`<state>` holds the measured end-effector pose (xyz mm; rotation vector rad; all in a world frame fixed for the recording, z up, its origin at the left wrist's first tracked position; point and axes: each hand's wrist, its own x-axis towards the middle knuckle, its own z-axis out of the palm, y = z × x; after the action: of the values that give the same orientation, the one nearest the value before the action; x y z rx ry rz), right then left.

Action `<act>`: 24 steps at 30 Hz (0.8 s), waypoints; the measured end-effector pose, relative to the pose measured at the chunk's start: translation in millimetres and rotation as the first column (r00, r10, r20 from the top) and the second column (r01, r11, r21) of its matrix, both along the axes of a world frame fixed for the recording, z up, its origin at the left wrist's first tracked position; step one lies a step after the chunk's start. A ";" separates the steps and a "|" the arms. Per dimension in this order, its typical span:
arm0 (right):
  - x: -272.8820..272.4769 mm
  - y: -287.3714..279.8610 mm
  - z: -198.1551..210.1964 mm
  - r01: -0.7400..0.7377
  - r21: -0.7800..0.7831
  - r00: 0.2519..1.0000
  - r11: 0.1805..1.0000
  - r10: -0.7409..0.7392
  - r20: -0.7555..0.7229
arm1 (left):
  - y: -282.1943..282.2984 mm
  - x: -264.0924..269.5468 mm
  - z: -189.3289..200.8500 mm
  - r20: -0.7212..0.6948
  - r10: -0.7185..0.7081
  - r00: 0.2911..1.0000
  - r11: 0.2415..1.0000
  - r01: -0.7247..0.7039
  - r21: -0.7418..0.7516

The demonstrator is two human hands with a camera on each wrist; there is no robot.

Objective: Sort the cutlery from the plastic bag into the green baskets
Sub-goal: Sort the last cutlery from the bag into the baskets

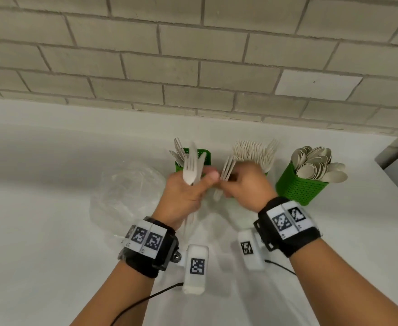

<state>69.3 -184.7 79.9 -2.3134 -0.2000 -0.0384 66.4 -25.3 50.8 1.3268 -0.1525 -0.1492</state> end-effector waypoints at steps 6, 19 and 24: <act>44.9 12.2 50.2 0.128 0.265 0.963 0.956 -0.184 0.199 | 20.9 8.4 1.9 -0.078 0.115 0.990 0.992 -0.118 -0.037; 40.0 29.4 38.3 0.123 0.091 0.983 0.988 -0.134 0.128 | 22.7 -0.5 9.7 -0.091 -0.028 0.995 0.998 0.023 -0.062; 15.9 25.6 39.1 -0.012 0.255 0.999 0.967 0.020 -0.029 | 15.3 -7.8 17.7 -0.053 -0.161 0.986 0.984 0.156 -0.085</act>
<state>85.2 -159.1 119.0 -2.0539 -0.1868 -0.0185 58.6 -10.0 68.5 1.2280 -0.2117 -0.3144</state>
